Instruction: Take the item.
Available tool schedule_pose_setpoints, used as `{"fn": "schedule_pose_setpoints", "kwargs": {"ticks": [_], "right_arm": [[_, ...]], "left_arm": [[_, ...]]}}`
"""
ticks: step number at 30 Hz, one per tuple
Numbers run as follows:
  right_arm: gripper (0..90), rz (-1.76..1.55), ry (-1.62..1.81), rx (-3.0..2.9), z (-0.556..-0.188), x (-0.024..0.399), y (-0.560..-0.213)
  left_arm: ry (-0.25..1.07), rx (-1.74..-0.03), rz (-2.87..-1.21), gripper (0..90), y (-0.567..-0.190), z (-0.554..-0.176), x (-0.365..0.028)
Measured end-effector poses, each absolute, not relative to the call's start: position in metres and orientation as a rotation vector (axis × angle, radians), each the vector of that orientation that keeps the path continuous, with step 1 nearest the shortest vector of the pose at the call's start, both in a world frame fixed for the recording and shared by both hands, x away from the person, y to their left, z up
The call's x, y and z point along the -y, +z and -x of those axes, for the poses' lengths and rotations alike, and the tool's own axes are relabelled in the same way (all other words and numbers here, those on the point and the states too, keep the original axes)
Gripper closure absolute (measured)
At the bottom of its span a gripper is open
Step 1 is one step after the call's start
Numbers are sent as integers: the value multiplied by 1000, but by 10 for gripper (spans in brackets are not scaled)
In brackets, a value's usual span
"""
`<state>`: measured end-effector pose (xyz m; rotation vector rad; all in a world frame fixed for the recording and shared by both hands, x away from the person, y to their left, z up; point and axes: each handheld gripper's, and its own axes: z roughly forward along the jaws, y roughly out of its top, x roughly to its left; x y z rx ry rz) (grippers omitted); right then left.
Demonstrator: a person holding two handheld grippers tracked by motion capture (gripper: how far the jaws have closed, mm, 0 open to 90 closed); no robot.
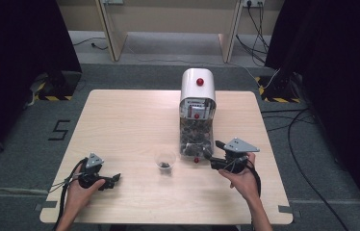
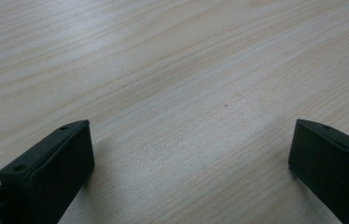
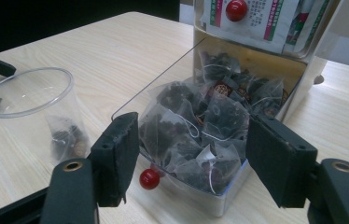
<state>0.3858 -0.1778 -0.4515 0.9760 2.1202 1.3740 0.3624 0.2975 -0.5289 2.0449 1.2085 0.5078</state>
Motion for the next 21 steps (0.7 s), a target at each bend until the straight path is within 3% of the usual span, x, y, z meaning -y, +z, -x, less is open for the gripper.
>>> {"fn": "schedule_pose_setpoints", "kwargs": {"ticks": [9, 21], "right_arm": [[300, -989, 1345, -2112, -381, 181, -452], [294, -1007, 1325, -2110, -375, 190, -453]], "left_arm": [[508, -1208, -2046, 0, -529, -362, -298], [508, -1209, -2045, 0, -529, -362, -298]]}}
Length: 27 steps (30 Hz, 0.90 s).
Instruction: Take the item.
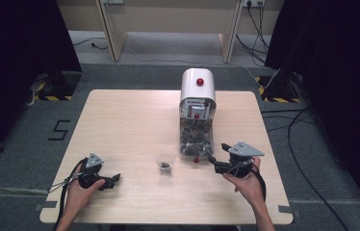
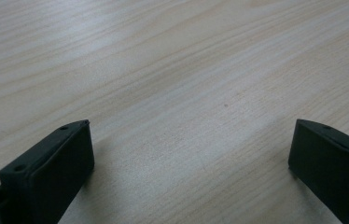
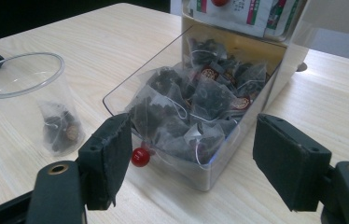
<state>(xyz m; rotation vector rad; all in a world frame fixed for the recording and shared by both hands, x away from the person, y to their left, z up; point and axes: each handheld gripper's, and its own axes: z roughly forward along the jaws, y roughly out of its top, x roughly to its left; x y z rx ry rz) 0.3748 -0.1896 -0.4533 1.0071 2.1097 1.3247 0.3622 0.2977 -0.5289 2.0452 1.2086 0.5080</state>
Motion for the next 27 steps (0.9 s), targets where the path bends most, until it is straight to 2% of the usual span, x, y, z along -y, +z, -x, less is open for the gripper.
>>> {"fn": "schedule_pose_setpoints", "kwargs": {"ticks": [9, 19, 27], "right_arm": [[279, -1025, 1311, -2109, -369, 198, -456], [173, -1054, 1307, -2100, -365, 205, -460], [169, -1042, 1294, -2114, -360, 206, -465]], "left_arm": [[507, -1209, -2047, 0, -529, -362, -298], [507, -1209, -2047, 0, -529, -362, -298], [507, -1209, -2046, 0, -529, -362, -298]]}}
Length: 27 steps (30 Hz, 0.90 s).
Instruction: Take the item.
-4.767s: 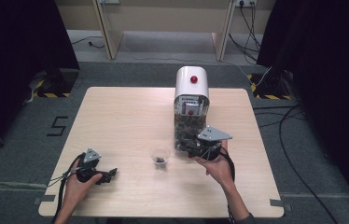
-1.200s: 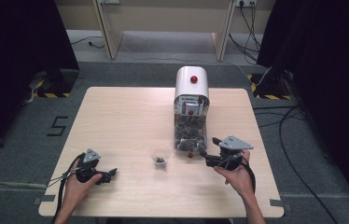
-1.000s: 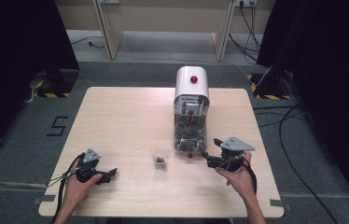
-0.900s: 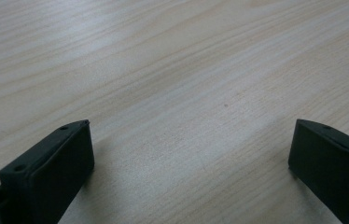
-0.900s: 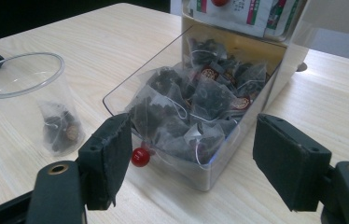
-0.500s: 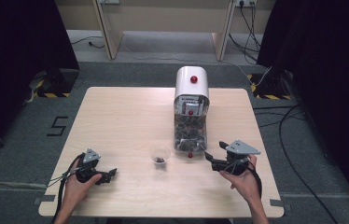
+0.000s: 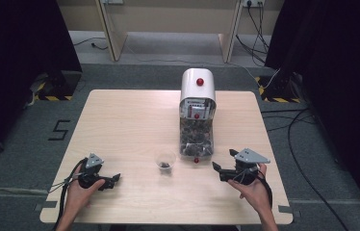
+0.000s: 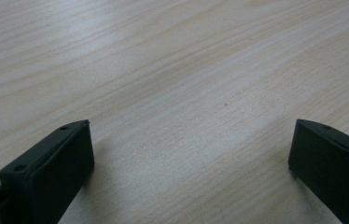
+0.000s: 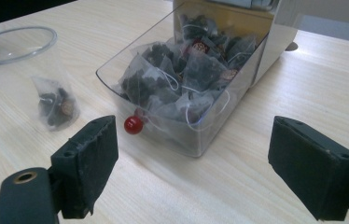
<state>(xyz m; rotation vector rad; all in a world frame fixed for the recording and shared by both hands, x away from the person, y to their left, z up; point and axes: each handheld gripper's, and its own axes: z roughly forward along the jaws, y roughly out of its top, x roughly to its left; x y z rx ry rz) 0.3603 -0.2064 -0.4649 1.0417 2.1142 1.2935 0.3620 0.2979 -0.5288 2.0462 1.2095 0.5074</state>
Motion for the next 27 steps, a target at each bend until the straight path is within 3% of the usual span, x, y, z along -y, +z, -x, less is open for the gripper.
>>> {"fn": "schedule_pose_setpoints", "kwargs": {"ticks": [27], "right_arm": [[179, -1077, 1238, -2151, -350, 212, -486]], "left_arm": [[507, -1209, -2046, 0, -529, -362, -298]]}}
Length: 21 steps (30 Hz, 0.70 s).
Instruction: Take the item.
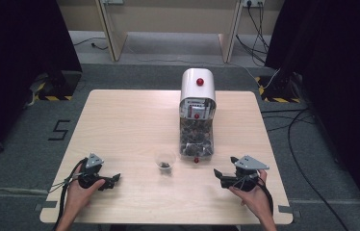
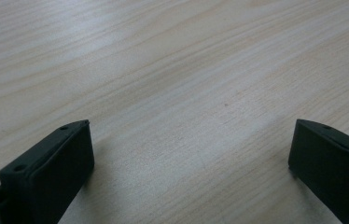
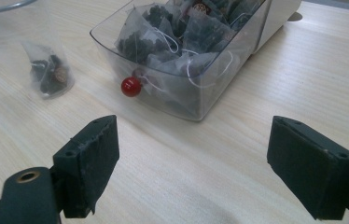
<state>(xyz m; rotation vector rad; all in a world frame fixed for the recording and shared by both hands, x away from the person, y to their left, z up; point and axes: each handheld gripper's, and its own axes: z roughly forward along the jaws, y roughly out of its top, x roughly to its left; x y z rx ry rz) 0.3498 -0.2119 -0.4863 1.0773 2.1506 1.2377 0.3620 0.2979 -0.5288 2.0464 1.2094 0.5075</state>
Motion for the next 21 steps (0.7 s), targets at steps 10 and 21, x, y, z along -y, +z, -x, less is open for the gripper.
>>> {"fn": "schedule_pose_setpoints", "kwargs": {"ticks": [10, 21], "right_arm": [[185, -1079, 1198, -2169, -345, 215, -494], [193, -1087, 1165, -2181, -336, 220, -502]], "left_arm": [[508, -1209, -2047, 0, -529, -362, -298], [508, -1210, -2046, 0, -529, -362, -298]]}}
